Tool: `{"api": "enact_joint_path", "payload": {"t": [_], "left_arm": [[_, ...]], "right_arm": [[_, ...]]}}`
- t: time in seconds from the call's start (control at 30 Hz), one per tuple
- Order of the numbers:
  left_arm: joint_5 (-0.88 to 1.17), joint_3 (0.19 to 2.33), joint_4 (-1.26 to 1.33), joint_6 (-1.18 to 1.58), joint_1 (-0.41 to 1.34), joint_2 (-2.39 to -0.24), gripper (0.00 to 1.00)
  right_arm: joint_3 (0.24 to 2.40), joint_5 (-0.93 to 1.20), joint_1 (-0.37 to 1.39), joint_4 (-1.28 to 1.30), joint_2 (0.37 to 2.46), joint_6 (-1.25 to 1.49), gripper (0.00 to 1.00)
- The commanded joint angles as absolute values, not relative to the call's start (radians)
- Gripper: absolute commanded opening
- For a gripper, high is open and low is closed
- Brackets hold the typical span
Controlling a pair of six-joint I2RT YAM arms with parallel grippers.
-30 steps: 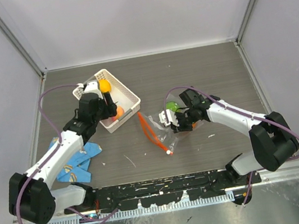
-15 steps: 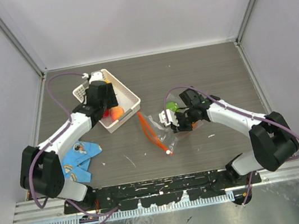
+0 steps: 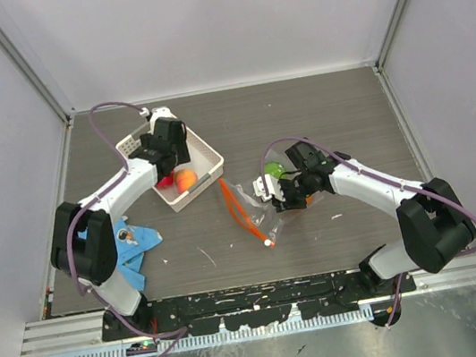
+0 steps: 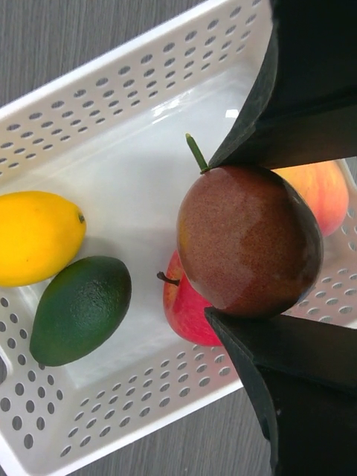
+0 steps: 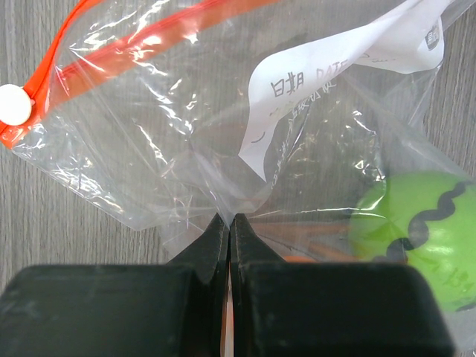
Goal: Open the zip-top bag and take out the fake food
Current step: Place the fake fruit in the bin.
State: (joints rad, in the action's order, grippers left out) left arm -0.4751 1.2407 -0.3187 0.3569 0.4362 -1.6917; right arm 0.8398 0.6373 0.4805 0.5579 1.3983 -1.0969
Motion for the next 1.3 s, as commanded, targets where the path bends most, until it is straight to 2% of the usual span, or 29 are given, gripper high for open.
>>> {"api": "enact_joint_path", "payload": {"t": [0.0, 0.07, 0.1, 0.17, 0.43, 0.8, 1.27], "left_arm": [[-0.539, 1.285, -0.321, 0.375, 0.431, -1.699, 0.75], [-0.537, 1.279, -0.311, 0.376, 0.431, -1.697, 0.82], [-0.538, 1.279, -0.309, 0.378, 0.432, -1.696, 0.93], [-0.54, 1.278, -0.306, 0.379, 0.431, -1.692, 1.0], [-0.52, 1.237, -0.265, 0.377, 0.431, -1.621, 0.98], [-0.425, 1.074, -0.141, 0.369, 0.431, -1.44, 0.98], [-0.009, 0.742, 0.181, 0.405, 0.431, -1.092, 0.98]], "right_arm": [[0.874, 0.668, 0.476, 0.56, 1.365, -1.109, 0.03], [0.874, 0.669, 0.476, 0.563, 1.365, -1.11, 0.03], [0.874, 0.669, 0.476, 0.562, 1.364, -1.112, 0.03], [0.874, 0.67, 0.476, 0.562, 1.364, -1.112, 0.03], [0.875, 0.672, 0.476, 0.565, 1.362, -1.114, 0.03], [0.876, 0.678, 0.476, 0.571, 1.358, -1.117, 0.04], [0.88, 0.691, 0.476, 0.578, 1.354, -1.115, 0.04]]}}
